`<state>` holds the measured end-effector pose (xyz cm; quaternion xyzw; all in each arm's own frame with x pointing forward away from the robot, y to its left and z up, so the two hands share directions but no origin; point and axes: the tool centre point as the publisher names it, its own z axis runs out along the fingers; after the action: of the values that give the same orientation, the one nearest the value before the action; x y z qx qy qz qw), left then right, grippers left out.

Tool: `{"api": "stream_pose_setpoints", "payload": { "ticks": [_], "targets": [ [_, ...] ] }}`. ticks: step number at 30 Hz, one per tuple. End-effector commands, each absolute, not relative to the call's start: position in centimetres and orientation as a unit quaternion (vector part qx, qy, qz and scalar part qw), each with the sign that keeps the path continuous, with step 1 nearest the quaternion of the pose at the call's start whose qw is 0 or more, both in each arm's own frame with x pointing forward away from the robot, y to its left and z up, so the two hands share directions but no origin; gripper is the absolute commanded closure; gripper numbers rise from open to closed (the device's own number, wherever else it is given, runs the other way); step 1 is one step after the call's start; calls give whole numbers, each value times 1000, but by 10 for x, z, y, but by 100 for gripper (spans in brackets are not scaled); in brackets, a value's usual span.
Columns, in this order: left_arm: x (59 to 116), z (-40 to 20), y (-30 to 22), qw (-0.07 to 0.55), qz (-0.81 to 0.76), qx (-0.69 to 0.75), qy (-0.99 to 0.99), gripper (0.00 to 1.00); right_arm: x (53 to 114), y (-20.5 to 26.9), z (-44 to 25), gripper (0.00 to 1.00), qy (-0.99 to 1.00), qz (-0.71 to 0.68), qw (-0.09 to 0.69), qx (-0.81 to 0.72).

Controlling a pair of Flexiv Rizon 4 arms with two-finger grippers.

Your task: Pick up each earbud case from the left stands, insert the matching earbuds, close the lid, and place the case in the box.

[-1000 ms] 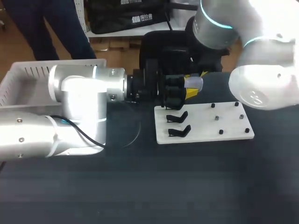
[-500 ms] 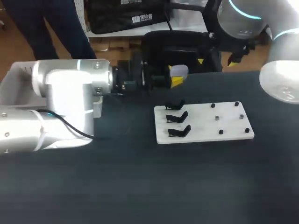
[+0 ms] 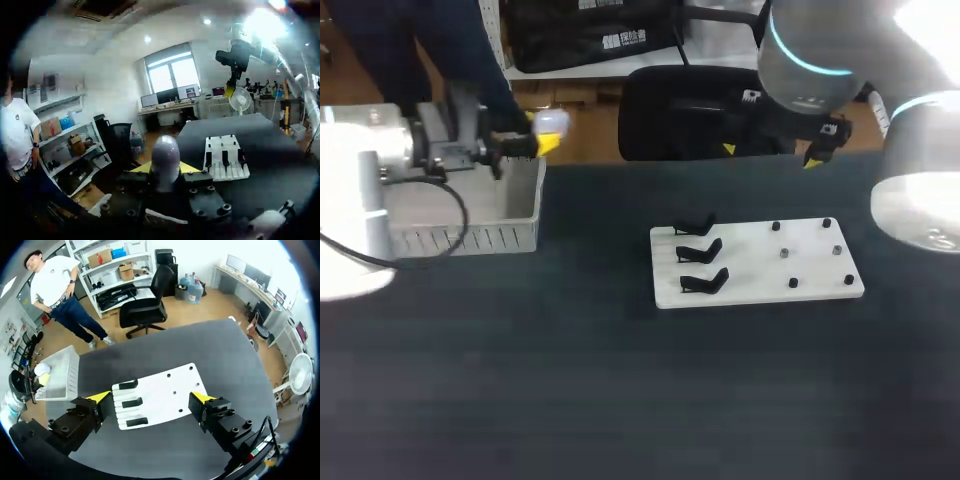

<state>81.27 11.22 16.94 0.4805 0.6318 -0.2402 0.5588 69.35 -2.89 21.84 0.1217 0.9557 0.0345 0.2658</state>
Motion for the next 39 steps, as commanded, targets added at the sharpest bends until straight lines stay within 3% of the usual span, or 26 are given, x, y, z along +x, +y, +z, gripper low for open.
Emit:
{"api": "stream_pose_setpoints", "payload": {
  "ticks": [1, 10, 29, 30, 31, 32, 33, 34, 39],
  "targets": [
    [793, 152, 196, 568, -231, 453, 648, 100, 690, -15, 219, 0, 955, 29, 267, 125],
    [816, 105, 231, 543, -223, 435, 683, 100, 693, 10, 230, 0, 957, 17, 264, 119],
    [831, 60, 233, 487, -241, 446, 711, 100, 688, 18, 232, 0, 954, 14, 270, 125],
    [831, 57, 233, 484, -243, 444, 713, 97, 688, 18, 232, 0, 954, 14, 271, 125],
    [832, 53, 235, 480, -242, 442, 718, 82, 688, 18, 232, 0, 954, 14, 271, 125],
    [833, 51, 237, 480, -244, 437, 720, 59, 688, 17, 232, 0, 954, 14, 272, 125],
    [833, 51, 237, 482, -245, 436, 719, 17, 688, 16, 233, 0, 954, 15, 272, 125],
    [833, 51, 236, 484, -244, 435, 719, 0, 688, 15, 233, 0, 954, 15, 273, 125],
    [829, 63, 229, 497, -240, 439, 709, 0, 687, 9, 237, 0, 952, 52, 277, 121]
  ]
}}
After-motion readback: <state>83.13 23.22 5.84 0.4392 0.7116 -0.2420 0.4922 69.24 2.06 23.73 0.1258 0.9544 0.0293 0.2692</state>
